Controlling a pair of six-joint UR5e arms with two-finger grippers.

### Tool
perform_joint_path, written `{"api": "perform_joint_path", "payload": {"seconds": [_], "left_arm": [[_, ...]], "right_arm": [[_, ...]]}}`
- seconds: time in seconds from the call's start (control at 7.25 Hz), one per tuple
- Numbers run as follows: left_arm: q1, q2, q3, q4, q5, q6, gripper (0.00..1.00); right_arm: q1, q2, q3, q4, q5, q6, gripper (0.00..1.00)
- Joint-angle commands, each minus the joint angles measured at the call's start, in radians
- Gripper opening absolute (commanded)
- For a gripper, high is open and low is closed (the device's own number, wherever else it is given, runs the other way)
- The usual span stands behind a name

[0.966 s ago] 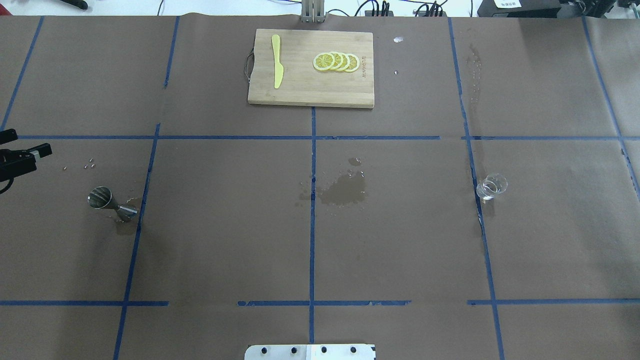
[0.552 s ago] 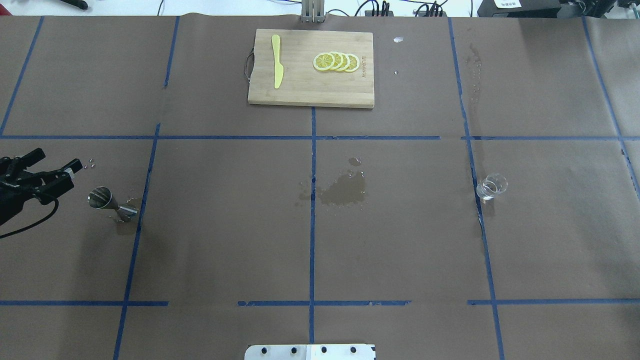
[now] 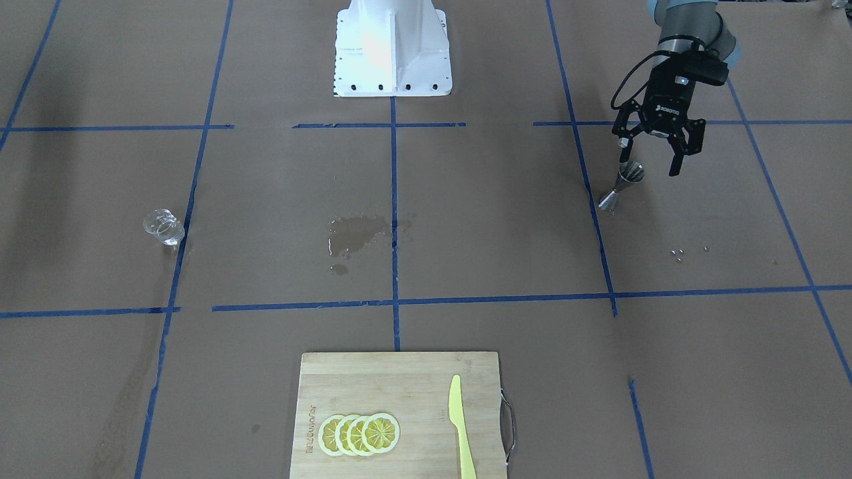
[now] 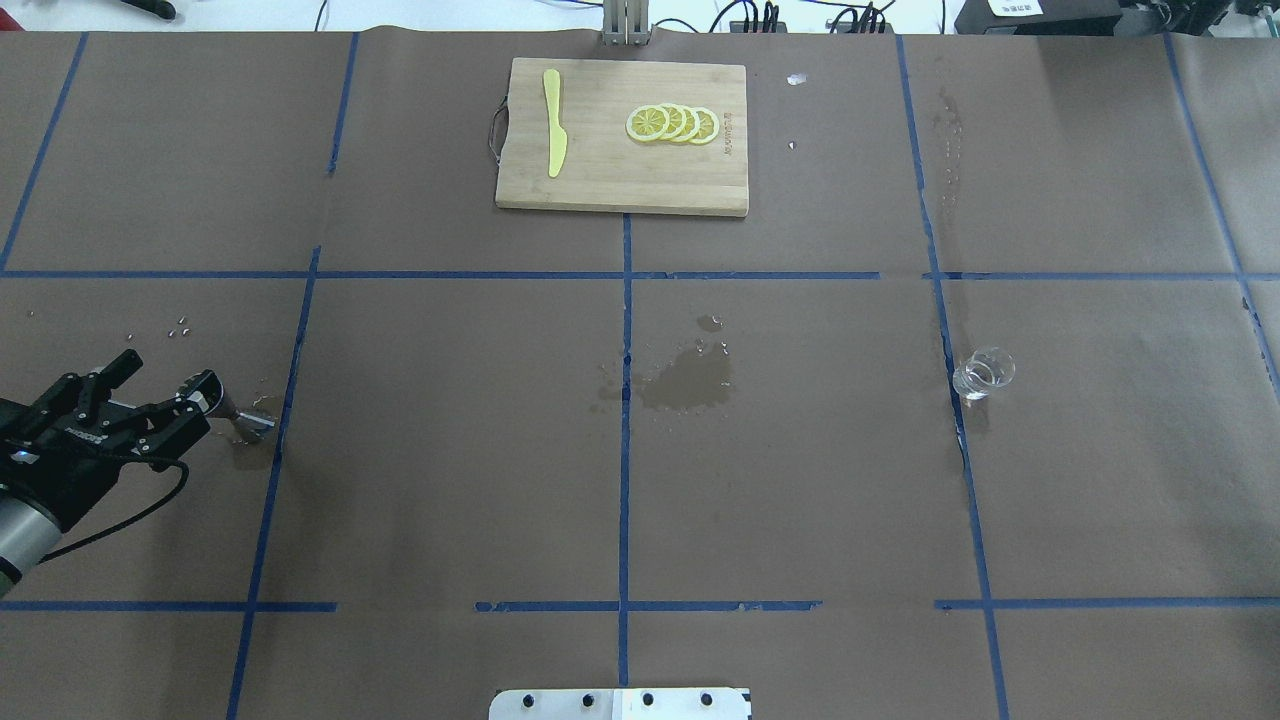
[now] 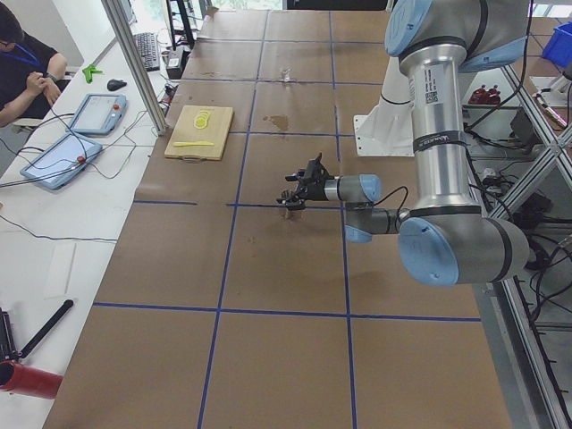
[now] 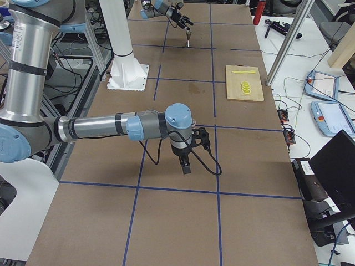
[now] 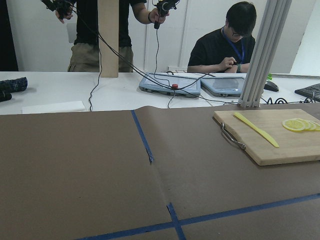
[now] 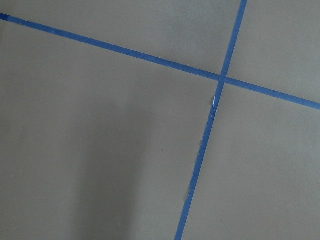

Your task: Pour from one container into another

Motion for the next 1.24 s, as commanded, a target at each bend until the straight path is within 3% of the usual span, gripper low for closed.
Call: {"api": "perform_joint_path", "payload": {"seconds": [0.0,0.83,1.1], "left_arm": [[0.065,-0.038,0.061,0.015,0.082,0.0,1.0],[0.068,-0.141,0.228,0.004,0.098,-0.025,0.99],[0.068,-0.141,0.231,-0.001,0.098,-0.032,0.93]], "right_arm": [[0.0,0.0,-0.001,0.0,0.0,0.0,1.0],[0.0,0.001,-0.004,0.0,0.0,0.0,1.0],[0.0,0.001,-0.004,0.0,0.0,0.0,1.0]]}}
